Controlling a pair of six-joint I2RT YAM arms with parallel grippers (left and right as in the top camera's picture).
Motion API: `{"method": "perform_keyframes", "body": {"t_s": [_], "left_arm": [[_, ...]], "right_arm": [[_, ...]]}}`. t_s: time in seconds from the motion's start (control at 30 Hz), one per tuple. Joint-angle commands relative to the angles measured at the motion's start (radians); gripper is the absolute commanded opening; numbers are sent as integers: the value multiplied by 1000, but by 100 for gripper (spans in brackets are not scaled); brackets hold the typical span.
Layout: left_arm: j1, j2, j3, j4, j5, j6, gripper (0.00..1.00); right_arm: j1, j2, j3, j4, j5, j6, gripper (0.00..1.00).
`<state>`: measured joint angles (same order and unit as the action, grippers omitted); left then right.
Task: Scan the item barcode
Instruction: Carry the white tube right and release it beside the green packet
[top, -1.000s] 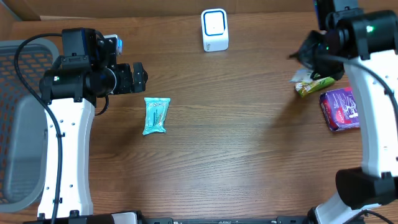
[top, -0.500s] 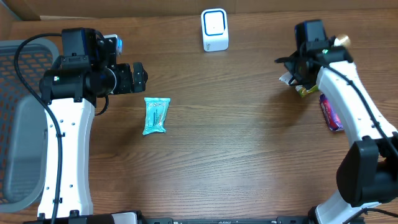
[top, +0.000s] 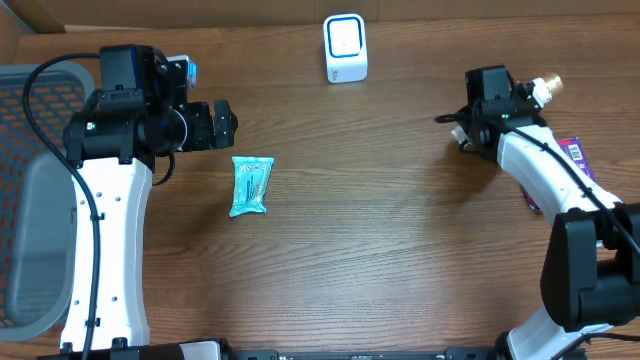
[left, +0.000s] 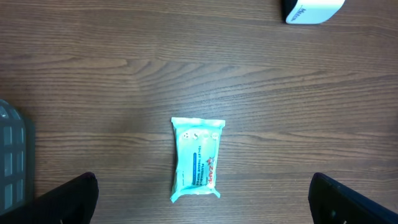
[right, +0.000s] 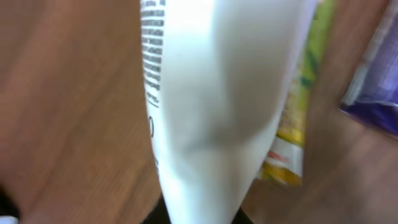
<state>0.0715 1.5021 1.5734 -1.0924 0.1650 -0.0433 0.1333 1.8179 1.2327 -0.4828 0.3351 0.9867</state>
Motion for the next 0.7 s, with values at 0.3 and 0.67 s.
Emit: {"method": "perform_keyframes", "body": {"t_s": [0.3, 0.67], "left_arm": [[-6, 3, 18, -1, 8, 25, 99], [-6, 3, 18, 0, 8, 25, 100]], "right_arm": [[-49, 51, -48, 171, 42, -70, 4], [-177, 73, -46, 19, -65, -78, 11]]}}
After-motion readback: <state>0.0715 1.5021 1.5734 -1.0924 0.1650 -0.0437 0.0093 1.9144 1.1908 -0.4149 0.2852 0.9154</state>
